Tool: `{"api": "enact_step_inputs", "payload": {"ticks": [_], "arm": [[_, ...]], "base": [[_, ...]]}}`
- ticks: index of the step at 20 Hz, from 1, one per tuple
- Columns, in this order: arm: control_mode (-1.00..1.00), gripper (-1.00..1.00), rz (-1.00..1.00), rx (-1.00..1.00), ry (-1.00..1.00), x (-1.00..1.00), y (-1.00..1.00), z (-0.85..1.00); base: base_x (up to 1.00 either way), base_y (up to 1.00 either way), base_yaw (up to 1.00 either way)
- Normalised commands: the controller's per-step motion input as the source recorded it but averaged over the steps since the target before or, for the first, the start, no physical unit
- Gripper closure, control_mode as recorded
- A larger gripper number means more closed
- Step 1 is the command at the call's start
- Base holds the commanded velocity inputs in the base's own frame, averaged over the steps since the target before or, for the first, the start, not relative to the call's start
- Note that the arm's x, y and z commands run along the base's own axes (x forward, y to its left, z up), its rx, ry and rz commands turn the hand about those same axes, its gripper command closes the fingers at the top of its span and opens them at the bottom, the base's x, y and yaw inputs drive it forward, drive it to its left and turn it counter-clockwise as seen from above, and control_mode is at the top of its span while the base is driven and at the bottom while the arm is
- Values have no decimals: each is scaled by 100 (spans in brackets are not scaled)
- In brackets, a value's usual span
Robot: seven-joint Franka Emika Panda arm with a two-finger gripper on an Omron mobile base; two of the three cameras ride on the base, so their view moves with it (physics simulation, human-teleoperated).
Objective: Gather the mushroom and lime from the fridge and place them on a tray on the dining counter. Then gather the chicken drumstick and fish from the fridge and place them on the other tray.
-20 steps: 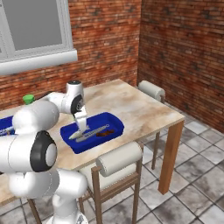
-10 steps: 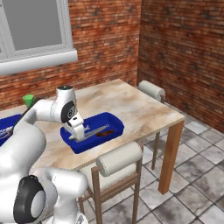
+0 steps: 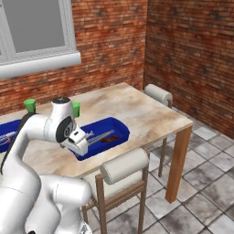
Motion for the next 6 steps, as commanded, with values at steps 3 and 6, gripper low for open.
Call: {"api": "enact_step_inputs", "payload": {"ticks": [3, 6], "arm": [[-100, -100, 21, 0, -11, -20, 0, 22], [-100, -100, 21, 0, -19, -13, 0, 23]], "base": [[0, 0, 0], [0, 0, 0]]}}
